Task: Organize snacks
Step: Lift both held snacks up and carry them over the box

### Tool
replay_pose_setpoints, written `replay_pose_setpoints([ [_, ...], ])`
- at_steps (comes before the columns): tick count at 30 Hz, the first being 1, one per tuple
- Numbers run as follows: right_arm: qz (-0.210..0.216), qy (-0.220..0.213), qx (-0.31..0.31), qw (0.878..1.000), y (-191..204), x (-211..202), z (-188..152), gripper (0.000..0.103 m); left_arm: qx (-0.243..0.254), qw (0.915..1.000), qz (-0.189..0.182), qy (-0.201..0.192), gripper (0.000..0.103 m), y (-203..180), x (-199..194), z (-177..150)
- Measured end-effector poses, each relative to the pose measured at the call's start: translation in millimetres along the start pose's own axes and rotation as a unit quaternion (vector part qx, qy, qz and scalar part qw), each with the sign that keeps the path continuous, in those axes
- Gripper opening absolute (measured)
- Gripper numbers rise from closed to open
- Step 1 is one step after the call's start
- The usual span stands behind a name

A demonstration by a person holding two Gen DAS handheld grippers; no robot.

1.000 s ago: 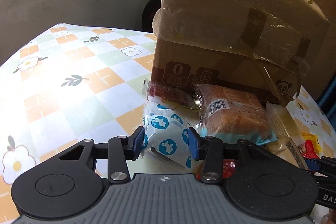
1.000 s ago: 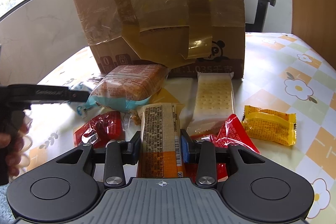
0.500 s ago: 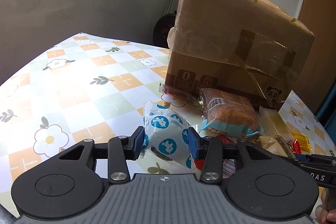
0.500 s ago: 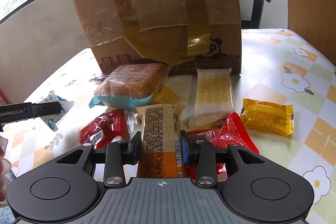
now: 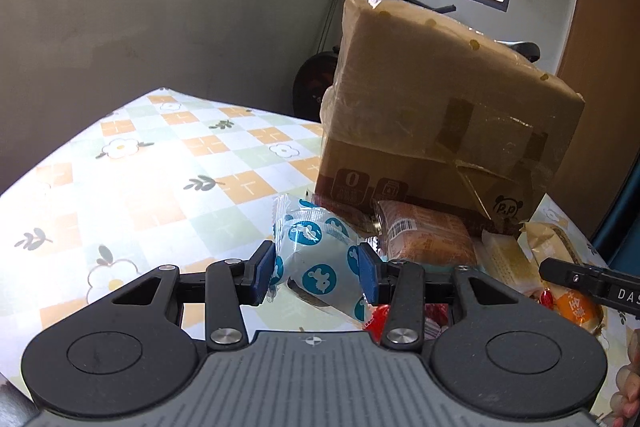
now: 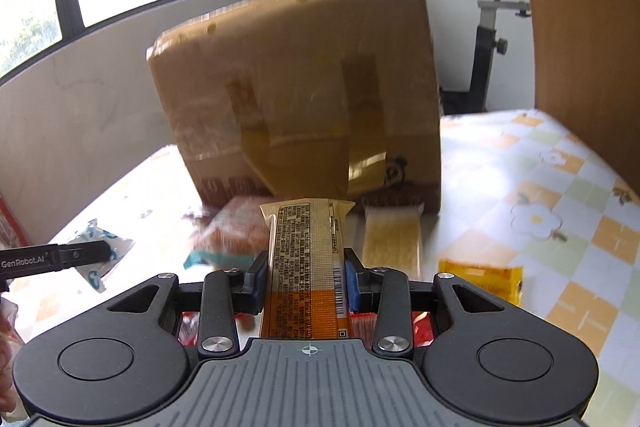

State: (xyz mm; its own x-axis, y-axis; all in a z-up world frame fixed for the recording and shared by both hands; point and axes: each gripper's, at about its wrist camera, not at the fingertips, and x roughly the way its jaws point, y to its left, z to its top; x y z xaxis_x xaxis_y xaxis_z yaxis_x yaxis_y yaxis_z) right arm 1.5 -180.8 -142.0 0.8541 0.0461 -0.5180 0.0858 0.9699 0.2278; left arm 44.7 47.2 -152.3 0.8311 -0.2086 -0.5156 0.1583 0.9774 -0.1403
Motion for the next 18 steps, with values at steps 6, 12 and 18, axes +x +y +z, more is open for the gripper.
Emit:
replay_pose_setpoints([
  [6, 0.017, -0.048, 0.007, 0.999, -1.6, -17.6, 39.3, 0.034, 0.030, 0.9986, -0.009, -0.044, 0.047, -13.0, -15.8, 37.1],
  [12, 0.043, -0.095, -0.005, 0.995, -0.6, -35.5, 90.5, 0.034, 0.046, 0.9938, -0.040, -0.092, 0.047, -28.8, -29.0, 85.6],
  [18, 0.061, -0.127, -0.027, 0.990, -0.2, -37.4, 148.9, 0.034, 0.067, 0.9862, -0.072, -0.133, 0.047, -50.7, -30.9, 137.1],
])
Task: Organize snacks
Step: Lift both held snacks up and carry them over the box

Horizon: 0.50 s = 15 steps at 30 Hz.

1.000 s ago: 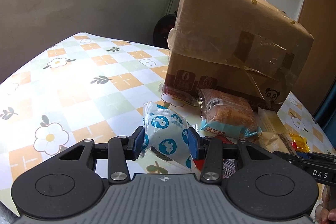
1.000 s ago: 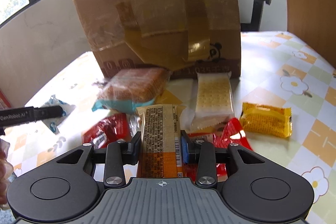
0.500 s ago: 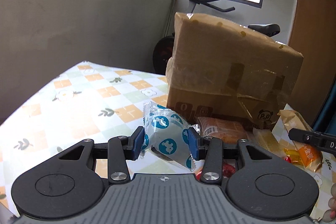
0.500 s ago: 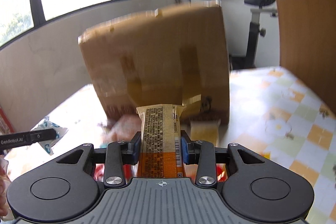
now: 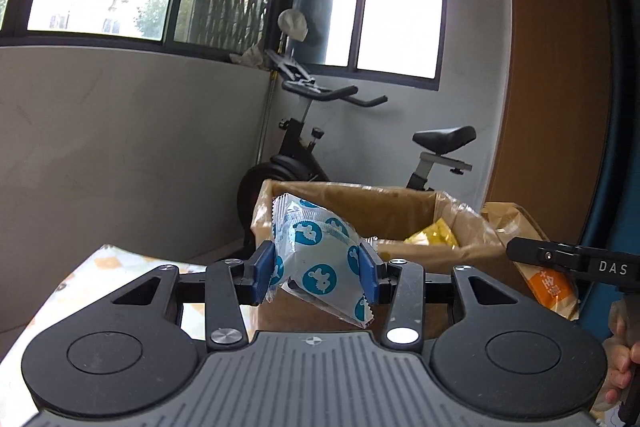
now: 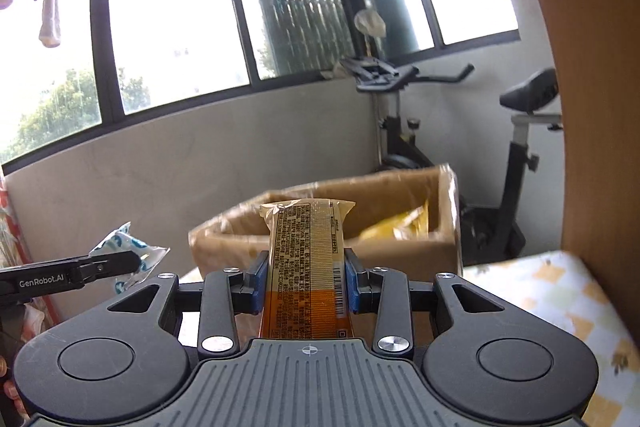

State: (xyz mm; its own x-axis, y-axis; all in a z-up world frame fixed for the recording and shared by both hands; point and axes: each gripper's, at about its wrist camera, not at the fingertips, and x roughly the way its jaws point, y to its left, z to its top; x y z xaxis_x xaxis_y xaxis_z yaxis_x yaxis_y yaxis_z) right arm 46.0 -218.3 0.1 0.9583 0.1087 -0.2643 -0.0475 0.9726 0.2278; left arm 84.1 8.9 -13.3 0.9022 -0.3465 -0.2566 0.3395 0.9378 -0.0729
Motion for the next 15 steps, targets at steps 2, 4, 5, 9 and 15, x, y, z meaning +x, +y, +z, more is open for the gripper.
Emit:
replay_pose_setpoints([
  [2, -0.001, -0.006, -0.005, 1.000, -3.4, 10.9, 16.7, 0.034, 0.006, 0.9999, -0.010, -0.007, 0.047, -9.4, 10.2, 14.0],
  [4, -0.001, -0.005, -0.007, 1.000, -8.0, 27.8, 31.4, 0.034, 0.010, 0.9997, -0.020, -0.005, 0.047, -15.0, 25.4, 25.4],
  [5, -0.003, -0.002, -0.005, 1.000, -10.8, 38.0, 37.8, 0.033, 0.012, 0.9997, -0.022, -0.002, 0.047, -17.4, 35.0, 29.3],
  [9, -0.004, 0.020, 0.014, 1.000, -23.6, 88.2, 55.2, 0.033, 0.022, 0.9993, -0.025, 0.018, 0.047, -22.3, 77.2, 41.8],
  [15, -0.021, 0.043, 0.028, 0.998, -26.6, 158.6, 62.4, 0.033, 0.043, 0.9977, -0.006, 0.052, 0.047, -15.1, 127.6, 50.5],
])
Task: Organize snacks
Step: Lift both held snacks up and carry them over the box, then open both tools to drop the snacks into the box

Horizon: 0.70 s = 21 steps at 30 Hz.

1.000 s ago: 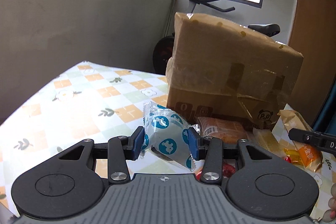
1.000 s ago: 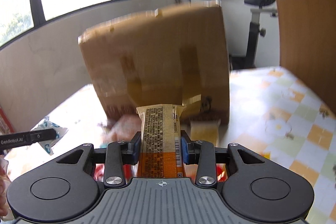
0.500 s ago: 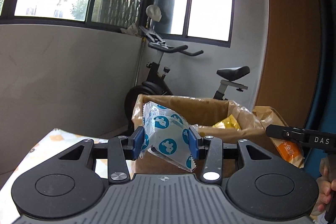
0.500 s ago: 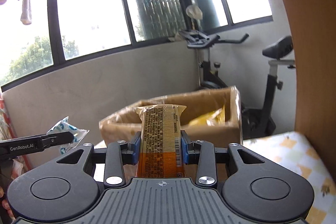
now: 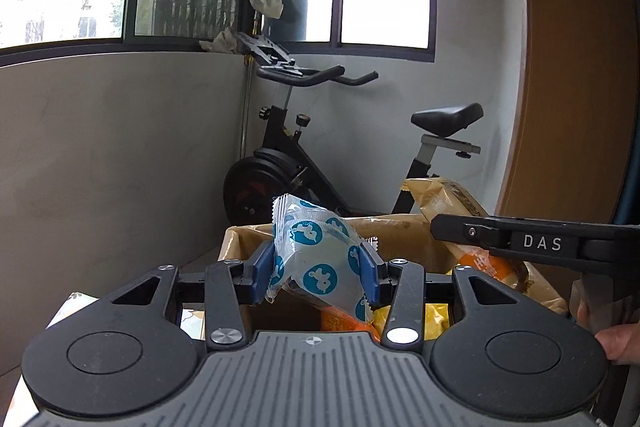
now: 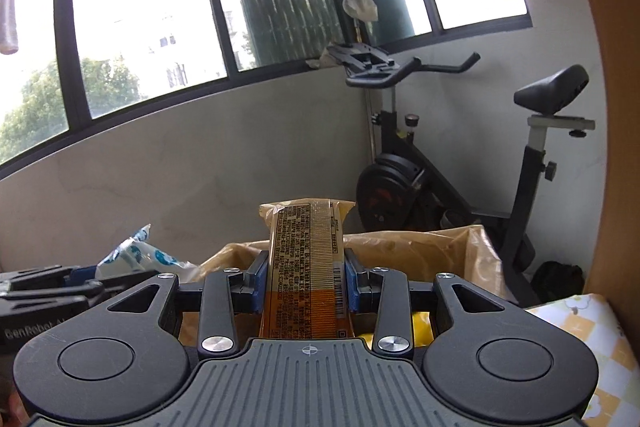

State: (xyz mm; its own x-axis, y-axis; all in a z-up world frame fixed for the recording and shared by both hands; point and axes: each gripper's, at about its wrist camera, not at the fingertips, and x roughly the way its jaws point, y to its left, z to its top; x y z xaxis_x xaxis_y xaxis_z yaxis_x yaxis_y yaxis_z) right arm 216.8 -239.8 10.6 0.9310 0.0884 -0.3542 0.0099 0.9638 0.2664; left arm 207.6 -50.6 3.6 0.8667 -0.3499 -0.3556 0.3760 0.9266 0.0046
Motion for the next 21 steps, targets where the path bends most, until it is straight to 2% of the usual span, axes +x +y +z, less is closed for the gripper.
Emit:
replay_pose_setpoints([
  [6, -0.016, 0.044, -0.017, 0.999, 8.3, 40.4, -2.9, 0.033, -0.002, 0.9995, 0.007, 0.029, 0.048, 11.4, 25.7, -1.1],
  [10, -0.026, 0.064, -0.010, 0.998, 5.9, 49.5, -8.5, 0.034, -0.001, 0.9989, 0.010, 0.046, 0.048, 18.5, 37.1, -7.3],
  [15, -0.024, 0.061, -0.012, 0.998, 8.8, 45.4, -9.5, 0.041, -0.001, 0.9987, 0.003, 0.050, 0.055, 23.5, 39.8, -12.2],
  [16, -0.023, 0.061, -0.017, 0.998, 9.3, 44.3, -7.9, 0.046, -0.002, 0.9988, 0.001, 0.048, 0.057, 24.2, 38.9, -12.8],
  [18, -0.026, 0.056, -0.034, 0.998, 14.3, 39.5, -6.6, 0.050, -0.003, 0.9990, -0.001, 0.045, 0.057, 24.4, 36.8, -12.5],
  [21, -0.028, 0.049, -0.060, 0.997, 19.3, 31.8, -4.4, 0.051, -0.004, 0.9992, 0.002, 0.041, 0.060, 25.0, 32.7, -11.7],
])
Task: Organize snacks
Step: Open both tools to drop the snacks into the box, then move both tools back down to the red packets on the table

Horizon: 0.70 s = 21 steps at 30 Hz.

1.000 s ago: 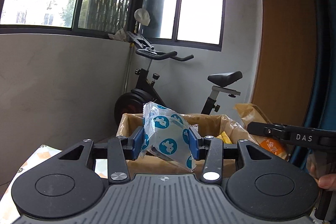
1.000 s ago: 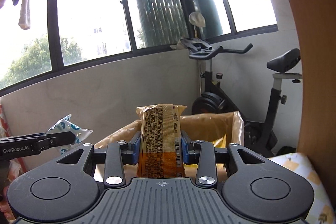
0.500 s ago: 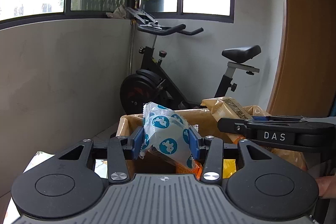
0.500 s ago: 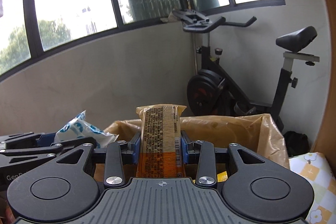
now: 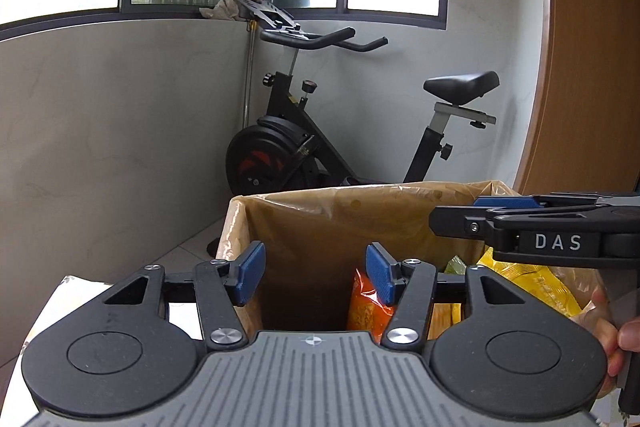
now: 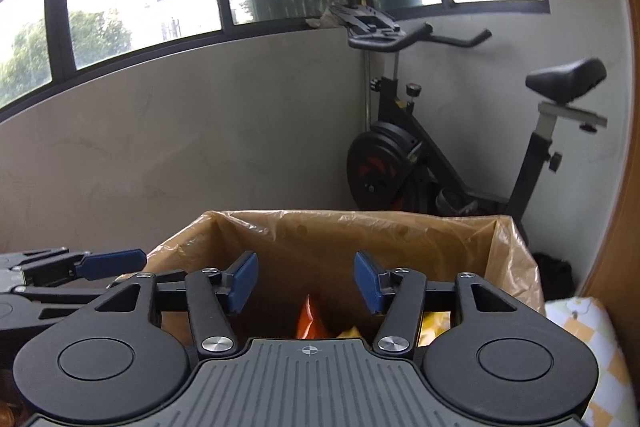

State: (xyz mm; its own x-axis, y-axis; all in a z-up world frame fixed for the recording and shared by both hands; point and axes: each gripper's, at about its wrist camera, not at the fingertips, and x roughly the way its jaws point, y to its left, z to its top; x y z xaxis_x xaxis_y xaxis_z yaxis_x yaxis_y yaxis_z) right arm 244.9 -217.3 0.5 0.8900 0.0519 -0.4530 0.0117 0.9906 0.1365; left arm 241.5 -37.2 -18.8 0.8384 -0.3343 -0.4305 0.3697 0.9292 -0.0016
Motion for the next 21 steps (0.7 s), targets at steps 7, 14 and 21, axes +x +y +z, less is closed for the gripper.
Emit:
replay_pose_setpoints([
  [7, -0.003, -0.012, -0.027, 1.000, -3.4, -28.7, -9.9, 0.052, -0.007, 0.9999, -0.001, -0.016, 0.061, 2.1, -20.2, -2.4],
  [14, -0.005, -0.029, -0.040, 0.999, -15.2, -65.6, -23.9, 0.052, -0.019, 0.9996, -0.004, -0.022, 0.061, 4.5, -45.5, -16.5],
  [21, -0.006, -0.057, -0.018, 0.998, -30.1, -100.1, -34.4, 0.052, -0.032, 0.9991, -0.006, -0.028, 0.061, 4.7, -64.9, -35.7],
])
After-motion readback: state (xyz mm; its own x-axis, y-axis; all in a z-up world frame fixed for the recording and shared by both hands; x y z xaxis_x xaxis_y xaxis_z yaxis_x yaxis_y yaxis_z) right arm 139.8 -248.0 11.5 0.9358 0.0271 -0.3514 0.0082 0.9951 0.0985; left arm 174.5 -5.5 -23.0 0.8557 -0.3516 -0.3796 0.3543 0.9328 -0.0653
